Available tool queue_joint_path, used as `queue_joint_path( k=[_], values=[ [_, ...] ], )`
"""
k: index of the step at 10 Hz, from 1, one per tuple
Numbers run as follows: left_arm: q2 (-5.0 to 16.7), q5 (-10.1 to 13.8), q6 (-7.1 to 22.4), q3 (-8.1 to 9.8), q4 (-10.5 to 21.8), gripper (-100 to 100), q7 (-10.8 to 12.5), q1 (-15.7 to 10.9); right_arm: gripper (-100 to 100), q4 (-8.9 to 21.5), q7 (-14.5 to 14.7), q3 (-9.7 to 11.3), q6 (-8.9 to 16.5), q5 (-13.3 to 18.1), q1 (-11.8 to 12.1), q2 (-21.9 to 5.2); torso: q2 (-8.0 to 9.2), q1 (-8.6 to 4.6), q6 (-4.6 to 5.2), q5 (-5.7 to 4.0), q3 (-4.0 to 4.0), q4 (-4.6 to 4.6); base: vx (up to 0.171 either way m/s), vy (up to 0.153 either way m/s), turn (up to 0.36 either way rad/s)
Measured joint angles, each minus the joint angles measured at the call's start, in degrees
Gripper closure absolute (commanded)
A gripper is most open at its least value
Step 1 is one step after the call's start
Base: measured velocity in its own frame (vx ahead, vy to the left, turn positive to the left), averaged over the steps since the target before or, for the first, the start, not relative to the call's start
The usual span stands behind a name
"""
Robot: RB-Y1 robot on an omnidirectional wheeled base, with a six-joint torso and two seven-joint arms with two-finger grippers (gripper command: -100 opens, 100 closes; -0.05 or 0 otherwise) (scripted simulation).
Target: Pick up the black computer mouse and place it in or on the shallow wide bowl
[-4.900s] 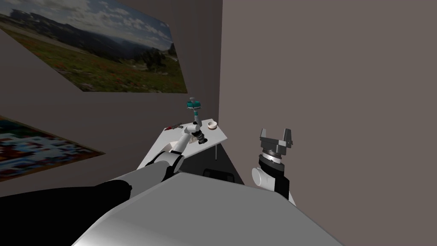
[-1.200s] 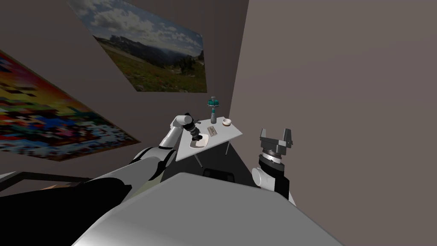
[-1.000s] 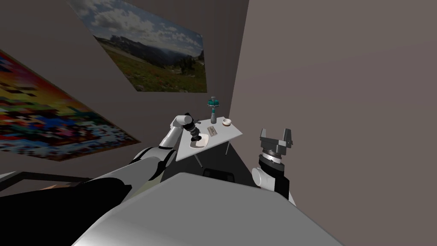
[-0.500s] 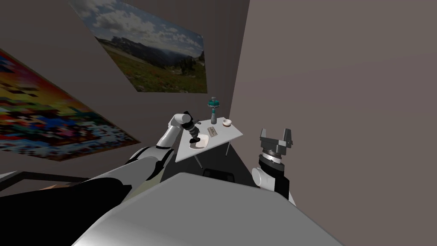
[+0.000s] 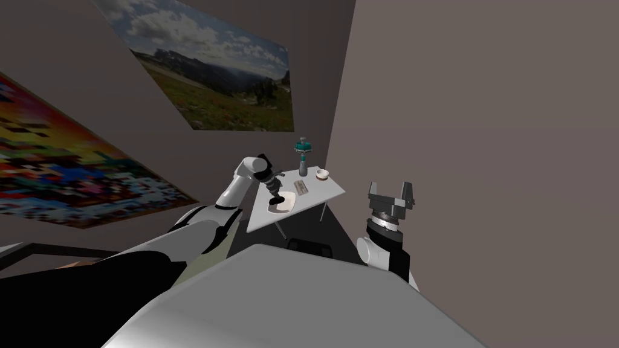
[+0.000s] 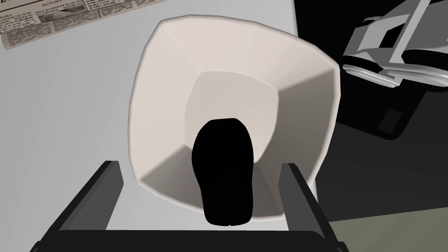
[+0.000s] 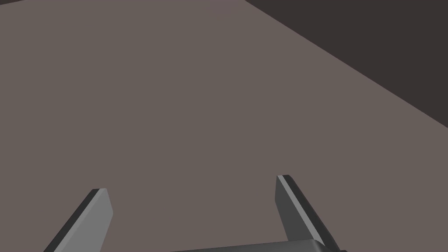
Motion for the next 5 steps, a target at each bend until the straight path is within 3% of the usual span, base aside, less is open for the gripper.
queue_joint_path(
  k=[1,2,5],
  values=[
    [0.7,1.1,0.6,-0.21,-1.0,-100,1.1,-0.1,0,0.0,0.0,0.0,0.0,0.0,0.0,0.0,0.0,-0.01,0.0,0.0,0.0,0.0,0.017,0.001,0.003],
    [0.7,1.3,0.8,-0.23,-1.2,0,1.4,-0.1,0,0.0,0.0,0.0,0.0,0.0,0.0,0.0,0.06,-0.02,0.01,0.0,0.03,0.0,0.0,0.0,0.0],
    [0.7,1.3,0.7,-0.23,-1.1,0,1.3,-0.1,0,0.0,0.0,0.0,0.0,0.0,0.0,0.0,0.14,-0.02,0.01,0.0,0.08,0.03,0.0,0.0,0.0]
  ],
)
